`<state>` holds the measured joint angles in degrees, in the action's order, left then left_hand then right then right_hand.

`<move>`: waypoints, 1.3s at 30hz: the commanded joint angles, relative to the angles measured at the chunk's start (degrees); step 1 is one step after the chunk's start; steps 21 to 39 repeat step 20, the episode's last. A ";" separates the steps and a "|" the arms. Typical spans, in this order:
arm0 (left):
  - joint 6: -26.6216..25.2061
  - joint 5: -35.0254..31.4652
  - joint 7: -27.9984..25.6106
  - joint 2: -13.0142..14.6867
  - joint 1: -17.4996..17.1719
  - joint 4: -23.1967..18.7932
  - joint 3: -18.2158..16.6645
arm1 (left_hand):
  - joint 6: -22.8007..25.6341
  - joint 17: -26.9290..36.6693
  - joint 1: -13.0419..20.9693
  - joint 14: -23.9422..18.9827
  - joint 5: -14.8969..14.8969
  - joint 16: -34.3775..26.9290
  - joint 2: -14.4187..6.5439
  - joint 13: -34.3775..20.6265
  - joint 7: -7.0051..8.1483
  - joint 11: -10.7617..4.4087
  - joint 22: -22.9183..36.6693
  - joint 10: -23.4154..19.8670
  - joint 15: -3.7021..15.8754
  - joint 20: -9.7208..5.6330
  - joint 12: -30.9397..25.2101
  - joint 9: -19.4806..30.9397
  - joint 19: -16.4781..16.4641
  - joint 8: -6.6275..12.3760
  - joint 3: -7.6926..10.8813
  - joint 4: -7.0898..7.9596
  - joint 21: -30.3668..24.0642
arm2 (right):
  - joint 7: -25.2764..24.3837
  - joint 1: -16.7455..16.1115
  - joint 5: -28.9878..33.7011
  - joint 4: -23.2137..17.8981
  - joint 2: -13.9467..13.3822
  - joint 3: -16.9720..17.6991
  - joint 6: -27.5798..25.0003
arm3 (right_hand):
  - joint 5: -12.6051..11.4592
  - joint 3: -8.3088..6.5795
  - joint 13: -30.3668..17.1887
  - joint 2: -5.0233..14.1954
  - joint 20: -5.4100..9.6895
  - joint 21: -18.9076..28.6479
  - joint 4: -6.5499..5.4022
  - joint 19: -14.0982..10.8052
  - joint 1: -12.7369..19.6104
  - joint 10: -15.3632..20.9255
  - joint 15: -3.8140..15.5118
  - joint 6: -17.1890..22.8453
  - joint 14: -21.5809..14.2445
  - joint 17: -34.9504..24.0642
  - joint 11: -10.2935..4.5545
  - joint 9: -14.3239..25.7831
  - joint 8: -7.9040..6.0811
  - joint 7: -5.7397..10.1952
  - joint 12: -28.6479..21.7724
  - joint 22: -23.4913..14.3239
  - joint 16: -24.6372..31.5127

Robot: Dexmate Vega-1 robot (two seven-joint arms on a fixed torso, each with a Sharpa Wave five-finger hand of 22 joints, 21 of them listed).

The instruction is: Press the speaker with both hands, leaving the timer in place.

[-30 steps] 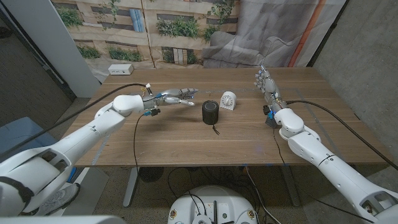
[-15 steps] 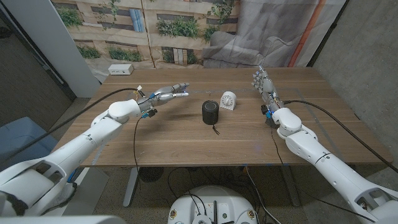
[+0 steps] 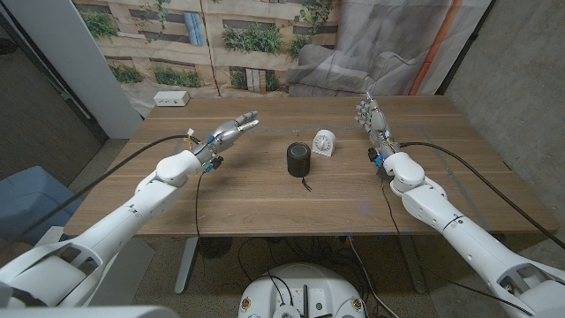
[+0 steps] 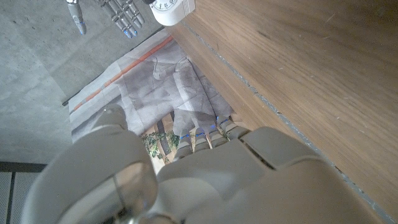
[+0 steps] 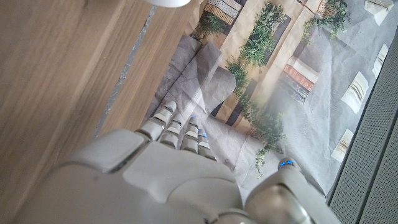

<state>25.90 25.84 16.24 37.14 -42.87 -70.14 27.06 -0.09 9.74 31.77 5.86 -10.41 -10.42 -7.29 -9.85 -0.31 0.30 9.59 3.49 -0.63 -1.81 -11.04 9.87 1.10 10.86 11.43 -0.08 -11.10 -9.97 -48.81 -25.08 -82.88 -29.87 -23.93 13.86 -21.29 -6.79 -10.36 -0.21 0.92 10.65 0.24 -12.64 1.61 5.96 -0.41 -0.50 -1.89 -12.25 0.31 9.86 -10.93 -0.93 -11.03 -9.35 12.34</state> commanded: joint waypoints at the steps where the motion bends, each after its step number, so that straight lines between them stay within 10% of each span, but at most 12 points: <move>1: 4.37 1.15 -11.41 -5.90 -3.51 2.05 -3.31 | 1.01 0.13 -0.47 -0.85 -0.56 -0.51 -0.98 -0.12 -0.21 -0.09 0.15 -0.84 -0.11 -2.04 -0.16 0.08 -1.05 0.37 0.47 0.38 -0.38 | -1.87 0.02 0.04 0.72 2.00 -0.72 -0.15 | -0.07 0.17 -0.11 0.02 0.02 0.22 -0.27 -0.18 -0.13 0.74 -0.08 0.64 -0.44 -0.16 -0.06 0.18 -0.35 -0.17 -0.39 -0.15 0.16; 20: 9.42 2.58 -17.21 -12.10 -3.66 9.22 -4.98 | 3.83 0.00 -1.83 -1.68 -0.72 -0.19 -2.21 -0.11 -0.66 -0.33 0.14 -1.82 0.36 -2.31 -0.18 0.05 -0.61 0.75 1.34 0.39 0.12 | -1.57 -0.12 -2.48 1.87 2.07 0.28 -1.16 | -0.13 0.41 -0.14 0.70 -0.02 0.12 -0.88 -0.21 -0.40 0.94 -0.01 1.03 -0.52 -0.20 -0.09 0.16 -0.20 0.39 -0.26 -0.16 0.15; 39: 9.42 2.58 -17.21 -12.10 -3.66 9.22 -4.98 | 3.83 0.00 -1.83 -1.68 -0.72 -0.19 -2.21 -0.11 -0.66 -0.33 0.14 -1.82 0.36 -2.31 -0.18 0.05 -0.61 0.75 1.34 0.39 0.12 | -1.57 -0.12 -2.48 1.87 2.07 0.28 -1.16 | -0.13 0.41 -0.14 0.70 -0.02 0.12 -0.88 -0.21 -0.40 0.94 -0.01 1.03 -0.52 -0.20 -0.09 0.16 -0.20 0.39 -0.26 -0.16 0.15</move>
